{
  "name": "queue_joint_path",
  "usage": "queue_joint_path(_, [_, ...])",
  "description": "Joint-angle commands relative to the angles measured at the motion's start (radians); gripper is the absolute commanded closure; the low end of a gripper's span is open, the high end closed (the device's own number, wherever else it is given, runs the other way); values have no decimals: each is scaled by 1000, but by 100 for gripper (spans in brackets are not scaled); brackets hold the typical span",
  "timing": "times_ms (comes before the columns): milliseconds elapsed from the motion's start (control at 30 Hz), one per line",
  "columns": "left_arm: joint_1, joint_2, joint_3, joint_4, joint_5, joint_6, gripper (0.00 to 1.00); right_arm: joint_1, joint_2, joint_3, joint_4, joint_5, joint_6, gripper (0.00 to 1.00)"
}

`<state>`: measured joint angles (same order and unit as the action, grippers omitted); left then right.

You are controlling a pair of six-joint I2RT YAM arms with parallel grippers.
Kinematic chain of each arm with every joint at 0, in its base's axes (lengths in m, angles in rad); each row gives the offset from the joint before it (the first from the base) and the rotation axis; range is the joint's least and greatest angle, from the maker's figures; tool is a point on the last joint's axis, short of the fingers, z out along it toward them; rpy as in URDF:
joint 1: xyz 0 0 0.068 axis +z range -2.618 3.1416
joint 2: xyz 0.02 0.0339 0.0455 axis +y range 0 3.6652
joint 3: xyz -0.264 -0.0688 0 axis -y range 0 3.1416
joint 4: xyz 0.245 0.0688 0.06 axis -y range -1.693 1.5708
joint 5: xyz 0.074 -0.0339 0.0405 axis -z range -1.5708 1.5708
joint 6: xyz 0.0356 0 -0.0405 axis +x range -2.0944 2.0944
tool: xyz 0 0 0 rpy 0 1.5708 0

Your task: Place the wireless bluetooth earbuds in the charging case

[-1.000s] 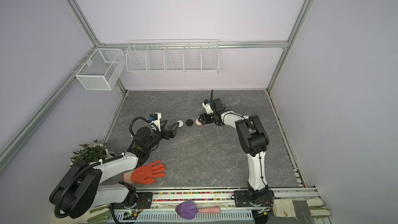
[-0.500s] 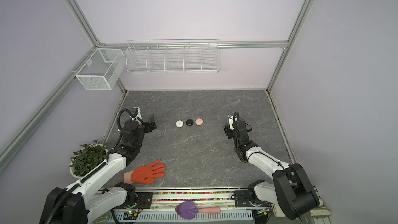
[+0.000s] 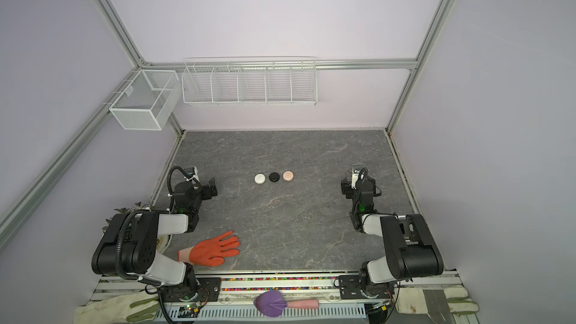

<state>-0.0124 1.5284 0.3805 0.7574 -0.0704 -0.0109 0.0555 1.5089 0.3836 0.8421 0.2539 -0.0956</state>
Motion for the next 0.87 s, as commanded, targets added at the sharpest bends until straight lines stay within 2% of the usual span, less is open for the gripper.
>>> queue_joint_path(0, [6,6,31,87,41,3,0,-38,14,26,-29,-99,71,11])
queue_joint_path(33, [9,25,17,144,48,1,0,-39,20,21,-13,-100,68,11])
queue_joint_path(100, [12,5,35,69,54,3,0,-26,8,-6,32,-83,54,12])
queue_joint_path(167, [12,5,33,76,54,4,1,-25,18,-5,45,-82,50,12])
queue_joint_path(233, [12,26,18,142,53,3,1,-42,26,9,23,-99,74,12])
queue_joint_path(300, [12,13,26,102,54,3,1,-44,24,13,8,-103,70,12])
queue_joint_path(833, [12,20,18,132,52,3,2,-49,27,14,7,-125,70,11])
